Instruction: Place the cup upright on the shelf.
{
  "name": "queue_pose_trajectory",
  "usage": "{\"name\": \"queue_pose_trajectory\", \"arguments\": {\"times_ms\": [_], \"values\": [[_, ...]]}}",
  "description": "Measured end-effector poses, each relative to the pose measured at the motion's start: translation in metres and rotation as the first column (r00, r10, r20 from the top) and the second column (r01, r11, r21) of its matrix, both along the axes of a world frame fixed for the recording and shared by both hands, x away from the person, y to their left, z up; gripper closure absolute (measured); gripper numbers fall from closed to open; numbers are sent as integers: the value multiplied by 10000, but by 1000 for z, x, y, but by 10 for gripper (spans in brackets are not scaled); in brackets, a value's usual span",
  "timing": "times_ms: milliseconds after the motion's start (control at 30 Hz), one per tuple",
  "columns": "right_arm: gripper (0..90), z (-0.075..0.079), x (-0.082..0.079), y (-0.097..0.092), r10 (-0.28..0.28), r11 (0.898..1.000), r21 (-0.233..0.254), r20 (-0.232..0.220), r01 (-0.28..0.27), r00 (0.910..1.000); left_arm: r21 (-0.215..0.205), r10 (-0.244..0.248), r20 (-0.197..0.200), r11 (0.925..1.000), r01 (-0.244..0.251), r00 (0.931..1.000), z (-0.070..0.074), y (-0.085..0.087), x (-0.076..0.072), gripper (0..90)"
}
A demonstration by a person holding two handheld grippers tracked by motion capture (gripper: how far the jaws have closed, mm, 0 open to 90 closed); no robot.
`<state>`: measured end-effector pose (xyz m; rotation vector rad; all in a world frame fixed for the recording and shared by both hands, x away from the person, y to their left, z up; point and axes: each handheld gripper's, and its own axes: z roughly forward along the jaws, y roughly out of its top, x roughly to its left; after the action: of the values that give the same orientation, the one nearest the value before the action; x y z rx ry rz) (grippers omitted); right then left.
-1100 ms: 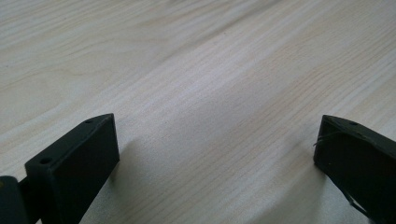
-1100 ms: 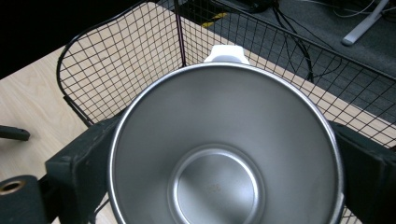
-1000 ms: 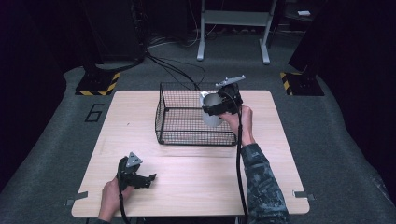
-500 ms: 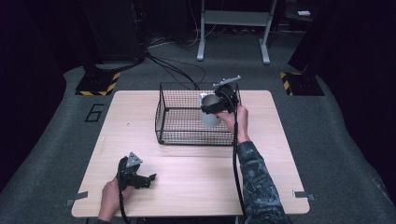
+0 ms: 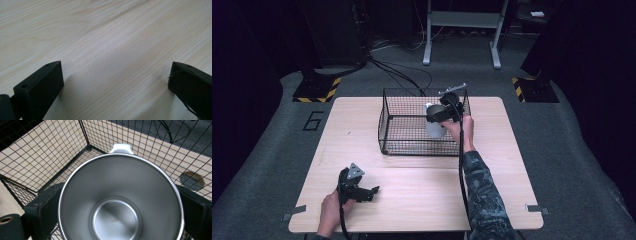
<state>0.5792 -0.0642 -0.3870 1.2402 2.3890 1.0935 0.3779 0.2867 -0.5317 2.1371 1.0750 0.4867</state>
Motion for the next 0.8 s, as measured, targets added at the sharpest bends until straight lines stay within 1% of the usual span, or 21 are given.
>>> {"name": "queue_pose_trajectory", "arguments": {"times_ms": [200, 433, 467, 533, 567, 600, 733, 800], "values": [[56, -9, 6, 4, -23, 10000, -70, -166, 21, 9999, -6, 8, 1, 10000, -8, 10000, 0, 0, 0, 1], [56, -17, 9, 7, -107, 9999, -16, -400, 107, 9991, 41, -37, -17, 10000, 37, 10000, 0, 0, 0, 1], [56, -18, 10, 7, -25, 10000, -61, -423, 22, 9991, 29, -37, -2, 10000, 37, 10000, 0, 0, 0, 1], [56, -20, 11, 8, -37, 10000, -20, -472, 37, 9989, 42, -41, -8, 10000, 41, 10000, 0, 0, 0, 1], [56, -21, 11, 8, -102, 9999, -15, -512, 101, 9986, 64, -40, -37, 10000, 40, 10000, 0, 0, 0, 1], [56, -22, 11, 9, -86, 10000, -22, -549, 85, 9985, 12, -43, 6, 10000, 43, 10000, 0, 0, 0, 1], [56, -27, 13, 11, -47, 9999, -148, -667, 37, 9978, 32, -40, -11, 10000, 40, 10000, 0, 0, 0, 1], [56, -28, 13, 12, -39, 9998, -210, -824, 22, 9966, 36, -44, -11, 10000, 44, 10000, 0, 0, 0, 1]]}}
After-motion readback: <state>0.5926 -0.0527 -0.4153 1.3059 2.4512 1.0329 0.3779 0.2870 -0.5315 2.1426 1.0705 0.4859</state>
